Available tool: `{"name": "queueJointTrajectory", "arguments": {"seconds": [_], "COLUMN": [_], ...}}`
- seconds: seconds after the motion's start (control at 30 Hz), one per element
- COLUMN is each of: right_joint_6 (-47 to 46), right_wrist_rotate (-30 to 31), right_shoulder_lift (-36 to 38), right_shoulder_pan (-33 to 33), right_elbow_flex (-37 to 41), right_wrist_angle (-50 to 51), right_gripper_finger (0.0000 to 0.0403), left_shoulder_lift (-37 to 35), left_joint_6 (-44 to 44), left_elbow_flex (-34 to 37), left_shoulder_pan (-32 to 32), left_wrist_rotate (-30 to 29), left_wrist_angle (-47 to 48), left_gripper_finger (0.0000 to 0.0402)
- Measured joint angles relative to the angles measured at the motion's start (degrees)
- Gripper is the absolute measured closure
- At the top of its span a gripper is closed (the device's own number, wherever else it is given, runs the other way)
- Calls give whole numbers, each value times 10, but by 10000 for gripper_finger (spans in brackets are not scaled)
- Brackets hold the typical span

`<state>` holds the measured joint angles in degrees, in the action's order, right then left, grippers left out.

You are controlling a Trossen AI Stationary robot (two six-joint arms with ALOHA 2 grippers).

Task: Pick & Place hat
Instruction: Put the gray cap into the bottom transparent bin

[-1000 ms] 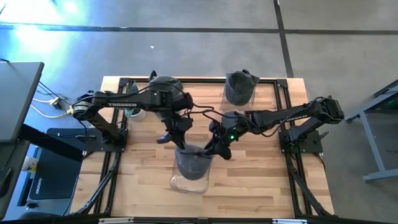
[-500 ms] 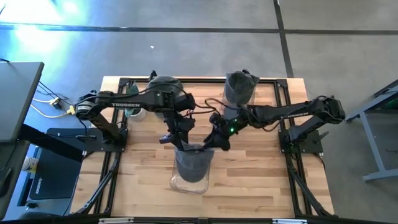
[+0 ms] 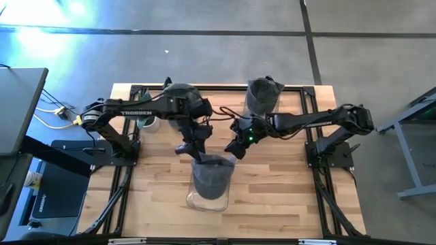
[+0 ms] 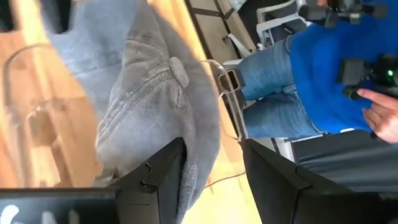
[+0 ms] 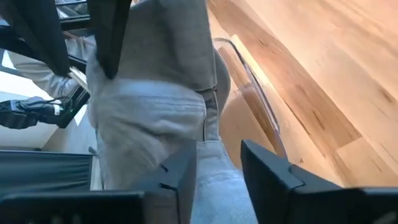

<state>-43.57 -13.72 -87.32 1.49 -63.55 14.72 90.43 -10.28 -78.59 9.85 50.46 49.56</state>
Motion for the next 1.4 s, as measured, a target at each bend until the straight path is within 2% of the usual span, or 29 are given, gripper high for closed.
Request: {"name": "queueJointTrajectory", "arguments": {"seconds": [0.17, 0.33, 0.43, 0.6, 0.73, 0.93, 1.07, 1.2, 1.4], "right_joint_6": [0, 7, 14, -14, -12, -38, -40, -21, -29], "right_wrist_rotate": [-20, -84, -132, -269, -280, -182, -146, -176, -281], "right_shoulder_lift": [-42, -73, -71, -71, -70, -70, -72, -95, -122], "right_shoulder_pan": [-4, -4, -4, -19, -26, -6, 13, 16, -15], "right_elbow_flex": [0, 0, 0, 0, 0, 0, 0, 0, 0], "right_wrist_angle": [-65, -95, -101, -161, -165, -162, -158, -159, -177], "right_gripper_finger": [338, 393, 396, 395, 399, 400, 399, 401, 402], "left_shoulder_lift": [0, 0, 0, -22, -53, -124, -151, -169, -211], "left_joint_6": [-2, 2, 1, 9, 34, 76, 102, 110, 179], "left_elbow_flex": [0, 0, 0, -5, -26, -33, -33, -27, 25], "left_shoulder_pan": [34, 49, 47, 48, 47, 48, 48, 34, -11], "left_wrist_rotate": [6, 32, 40, 36, -19, -123, -139, -155, -289], "left_wrist_angle": [20, 20, 21, 24, 26, 46, 65, 77, 57], "left_gripper_finger": [240, 240, 240, 240, 241, 241, 241, 241, 241]}}
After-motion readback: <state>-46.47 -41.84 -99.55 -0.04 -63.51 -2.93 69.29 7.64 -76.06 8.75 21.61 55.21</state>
